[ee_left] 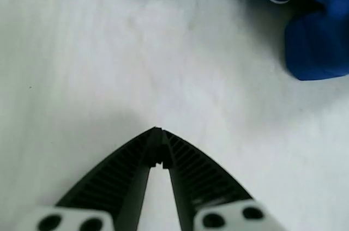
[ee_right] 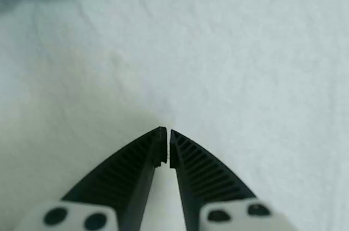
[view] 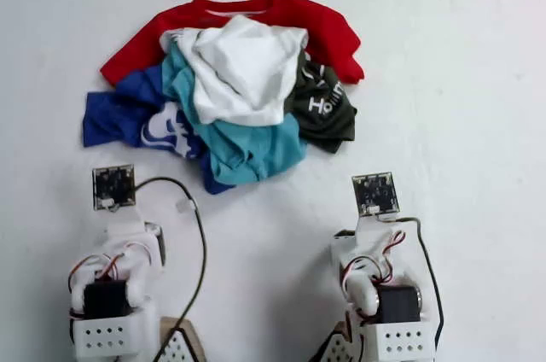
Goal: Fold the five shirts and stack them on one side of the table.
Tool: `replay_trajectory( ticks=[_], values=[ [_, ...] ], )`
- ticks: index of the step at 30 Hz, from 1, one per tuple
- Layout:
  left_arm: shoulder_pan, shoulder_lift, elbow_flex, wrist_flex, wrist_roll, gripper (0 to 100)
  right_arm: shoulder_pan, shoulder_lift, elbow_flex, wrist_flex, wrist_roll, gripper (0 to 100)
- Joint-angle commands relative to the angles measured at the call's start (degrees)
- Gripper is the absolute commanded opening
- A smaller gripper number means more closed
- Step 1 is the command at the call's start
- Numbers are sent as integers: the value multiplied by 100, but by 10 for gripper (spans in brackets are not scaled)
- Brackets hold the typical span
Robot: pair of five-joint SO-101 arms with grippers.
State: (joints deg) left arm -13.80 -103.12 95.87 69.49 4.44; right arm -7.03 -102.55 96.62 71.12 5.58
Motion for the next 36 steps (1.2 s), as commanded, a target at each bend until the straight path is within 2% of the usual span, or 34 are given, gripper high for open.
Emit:
replay_trajectory(
  ticks=[1,4,9,12,17,23,30,33,36],
  values=[
    [53,-149,119,-818,-800,62,31,-48,35,40,-18,19],
    [44,-149,119,-1943,-1354,146,31,-48,35,40,-18,19],
    [53,-149,119,-3859,-607,225,31,-48,35,40,-18,19],
    [281,-149,119,-4413,-457,230,31,-48,35,40,-18,19],
    [1169,-149,-180,-4158,-413,229,31,-48,35,40,-18,19],
    [1864,-141,-1367,-3253,-422,229,31,-48,35,40,-18,19],
    [1969,-44,-2290,-2505,-422,229,31,-48,35,40,-18,19],
    [1969,527,-2870,-2268,-404,229,31,-48,35,40,-18,19],
    [1960,1530,-3679,-2048,-35,229,31,-48,35,40,-18,19]
  ],
)
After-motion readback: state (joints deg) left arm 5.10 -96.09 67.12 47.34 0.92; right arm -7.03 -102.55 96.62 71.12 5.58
